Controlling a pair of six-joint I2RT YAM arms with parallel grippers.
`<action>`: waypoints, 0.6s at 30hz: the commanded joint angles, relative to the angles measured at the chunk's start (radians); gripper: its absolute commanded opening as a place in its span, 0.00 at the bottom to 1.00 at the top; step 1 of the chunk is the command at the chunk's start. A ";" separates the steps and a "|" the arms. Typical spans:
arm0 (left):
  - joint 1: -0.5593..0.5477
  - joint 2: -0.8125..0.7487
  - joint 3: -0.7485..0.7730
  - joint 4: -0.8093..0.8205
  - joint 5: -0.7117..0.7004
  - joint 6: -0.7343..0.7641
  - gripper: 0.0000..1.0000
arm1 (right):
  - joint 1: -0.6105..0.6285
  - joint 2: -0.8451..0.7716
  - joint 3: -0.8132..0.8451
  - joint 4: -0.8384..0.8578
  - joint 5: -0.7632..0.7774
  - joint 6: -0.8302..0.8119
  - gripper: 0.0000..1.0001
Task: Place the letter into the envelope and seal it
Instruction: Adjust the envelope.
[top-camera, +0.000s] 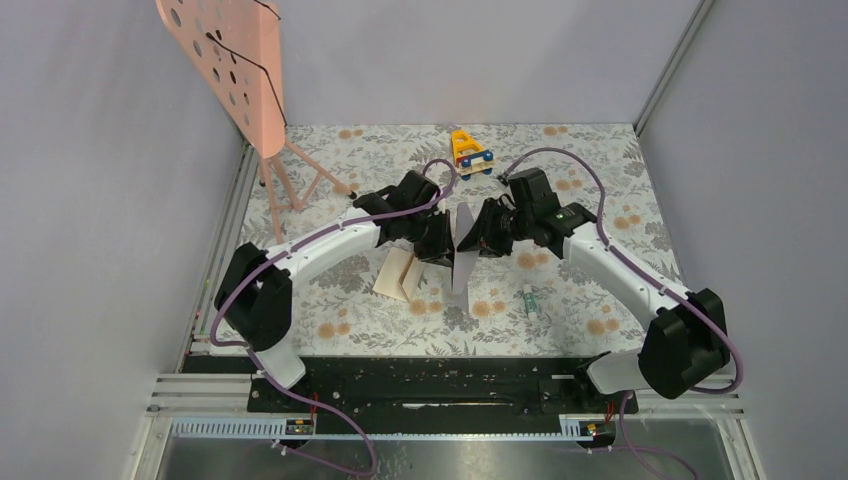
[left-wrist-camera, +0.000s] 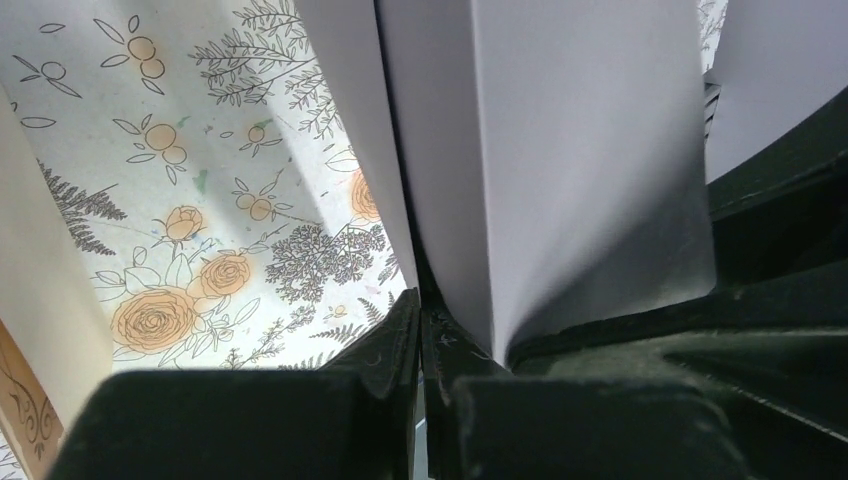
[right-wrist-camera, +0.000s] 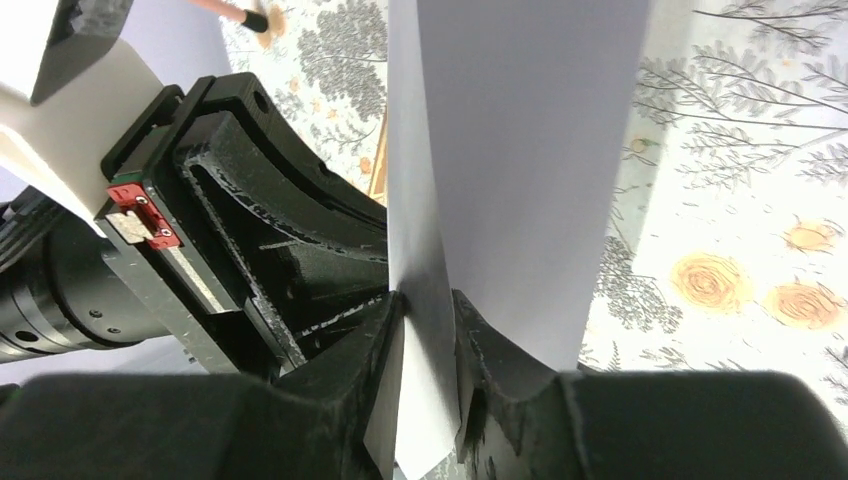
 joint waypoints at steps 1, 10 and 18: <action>-0.001 -0.087 0.022 0.065 0.091 -0.015 0.00 | -0.007 -0.011 0.048 -0.173 0.243 -0.014 0.29; 0.001 -0.088 0.038 0.044 0.071 -0.004 0.00 | -0.006 0.012 0.101 -0.250 0.261 -0.035 0.41; 0.001 -0.083 0.052 0.012 0.041 0.015 0.00 | -0.006 0.020 0.168 -0.321 0.265 -0.055 0.48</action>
